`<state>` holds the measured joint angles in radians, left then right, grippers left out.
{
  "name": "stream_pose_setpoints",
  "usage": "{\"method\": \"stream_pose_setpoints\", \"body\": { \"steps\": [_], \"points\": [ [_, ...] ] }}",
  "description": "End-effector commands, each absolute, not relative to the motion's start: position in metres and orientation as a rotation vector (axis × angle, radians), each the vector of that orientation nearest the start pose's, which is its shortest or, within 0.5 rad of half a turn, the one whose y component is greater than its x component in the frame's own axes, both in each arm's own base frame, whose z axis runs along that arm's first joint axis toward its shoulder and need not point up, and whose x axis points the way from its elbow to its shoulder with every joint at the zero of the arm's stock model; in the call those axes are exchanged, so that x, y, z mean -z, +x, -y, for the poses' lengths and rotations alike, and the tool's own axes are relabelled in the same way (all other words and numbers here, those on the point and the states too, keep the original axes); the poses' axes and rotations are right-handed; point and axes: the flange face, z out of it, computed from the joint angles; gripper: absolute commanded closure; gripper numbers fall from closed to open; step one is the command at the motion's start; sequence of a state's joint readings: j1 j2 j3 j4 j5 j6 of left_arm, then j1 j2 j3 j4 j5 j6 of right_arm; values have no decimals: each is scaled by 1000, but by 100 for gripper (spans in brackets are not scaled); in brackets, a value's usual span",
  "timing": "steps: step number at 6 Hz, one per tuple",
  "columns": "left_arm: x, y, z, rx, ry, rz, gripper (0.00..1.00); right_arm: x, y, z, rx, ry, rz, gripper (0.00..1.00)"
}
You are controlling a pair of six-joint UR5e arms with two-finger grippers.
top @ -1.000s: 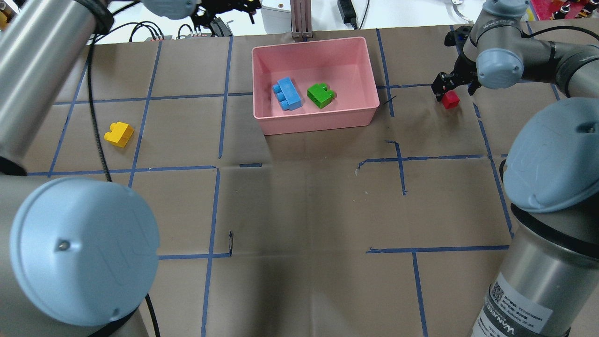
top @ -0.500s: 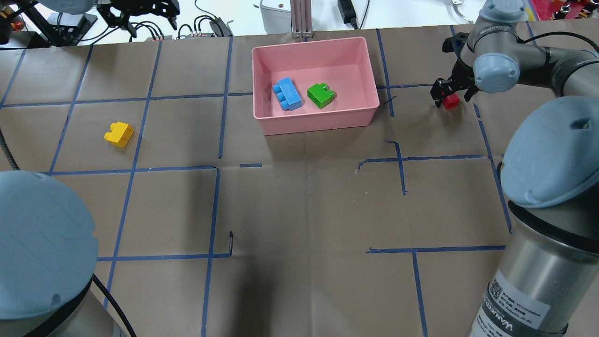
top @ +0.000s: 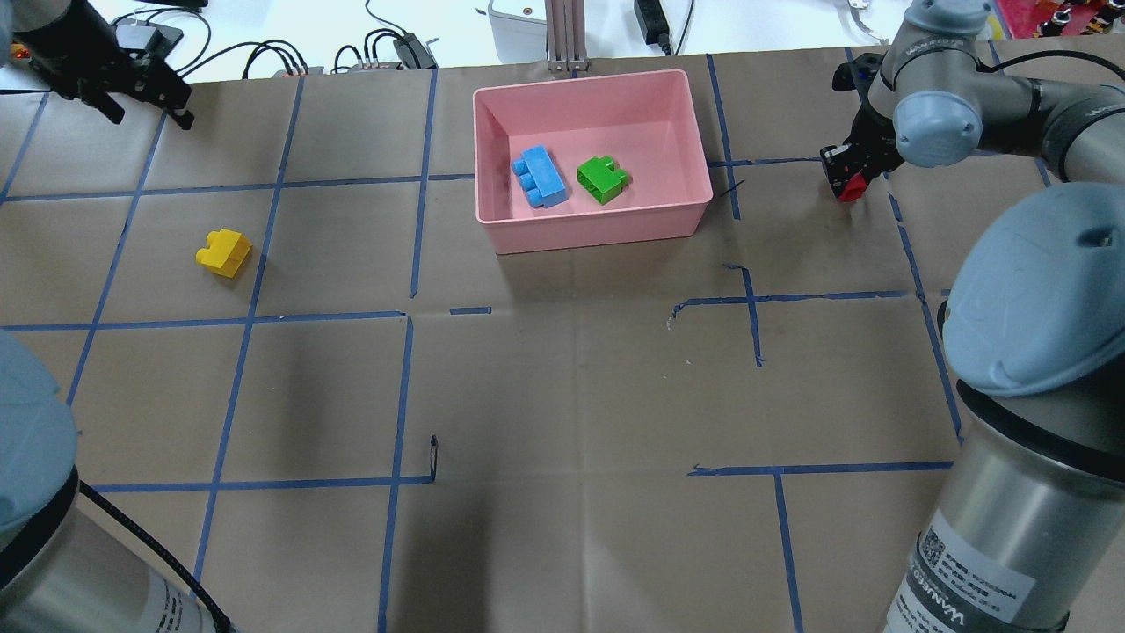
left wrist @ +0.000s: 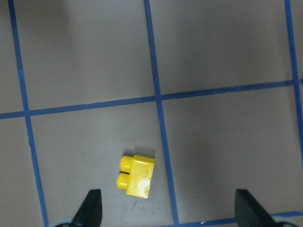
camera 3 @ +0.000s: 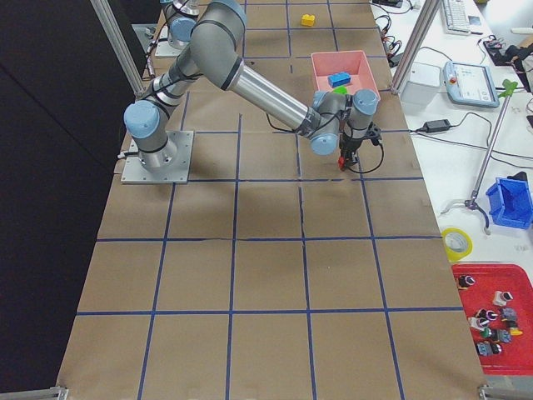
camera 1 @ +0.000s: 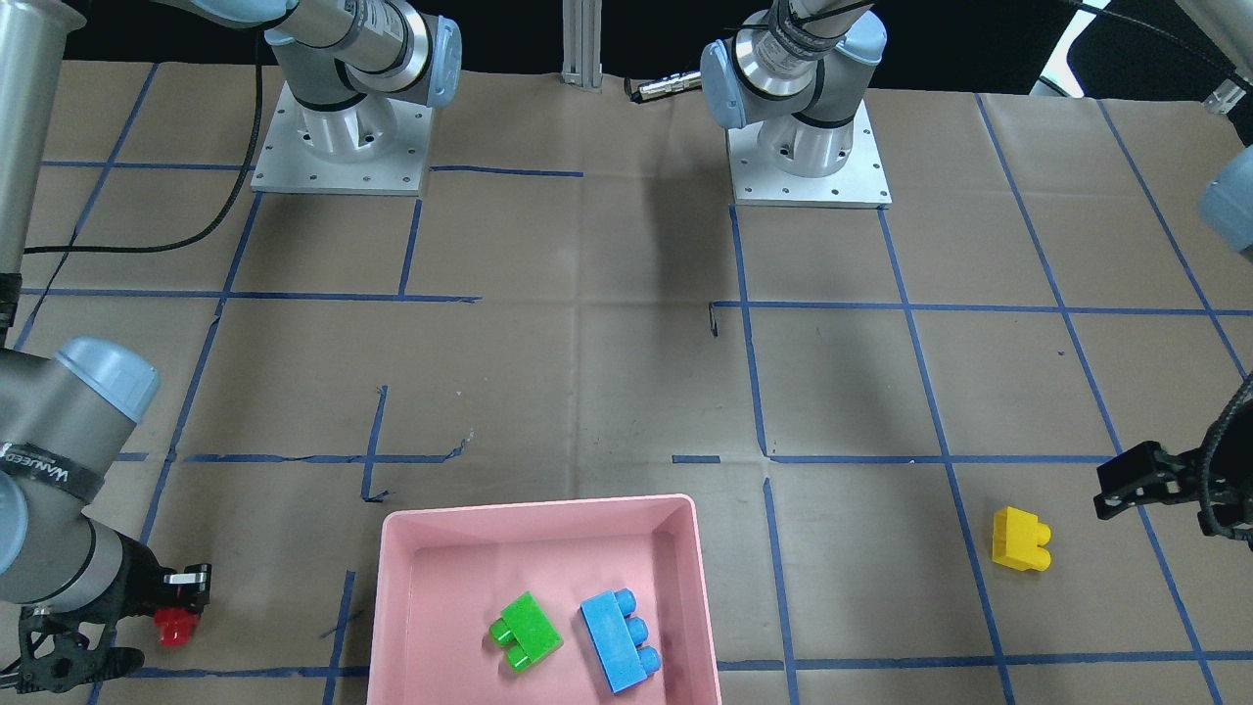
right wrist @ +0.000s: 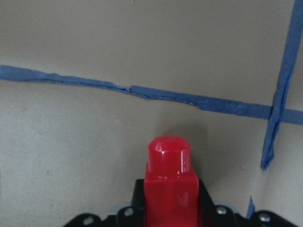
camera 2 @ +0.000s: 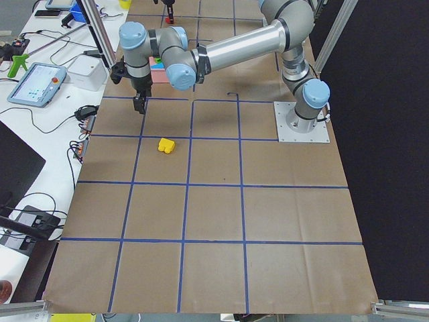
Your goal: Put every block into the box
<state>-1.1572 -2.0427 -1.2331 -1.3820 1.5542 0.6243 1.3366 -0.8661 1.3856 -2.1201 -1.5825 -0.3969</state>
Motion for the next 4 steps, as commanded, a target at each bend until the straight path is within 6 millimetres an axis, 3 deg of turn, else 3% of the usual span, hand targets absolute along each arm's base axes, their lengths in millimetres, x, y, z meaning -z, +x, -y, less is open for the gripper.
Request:
{"method": "stream_pose_setpoints", "body": {
  "steps": [1, 2, 4],
  "points": [
    [-343, 193, 664, -14, 518, -3133, 1, -232, -35, 725, 16, -290, -3138, 95],
    [-324, 191, 665, 13, 520, -3123, 1, -267, -30, 704, -142, -287, -3101, 95],
    [-249, 183, 667, 80, 561, -3147, 1, -356, -20, 668, -157, -286, -3097, 96]
  ]
}}
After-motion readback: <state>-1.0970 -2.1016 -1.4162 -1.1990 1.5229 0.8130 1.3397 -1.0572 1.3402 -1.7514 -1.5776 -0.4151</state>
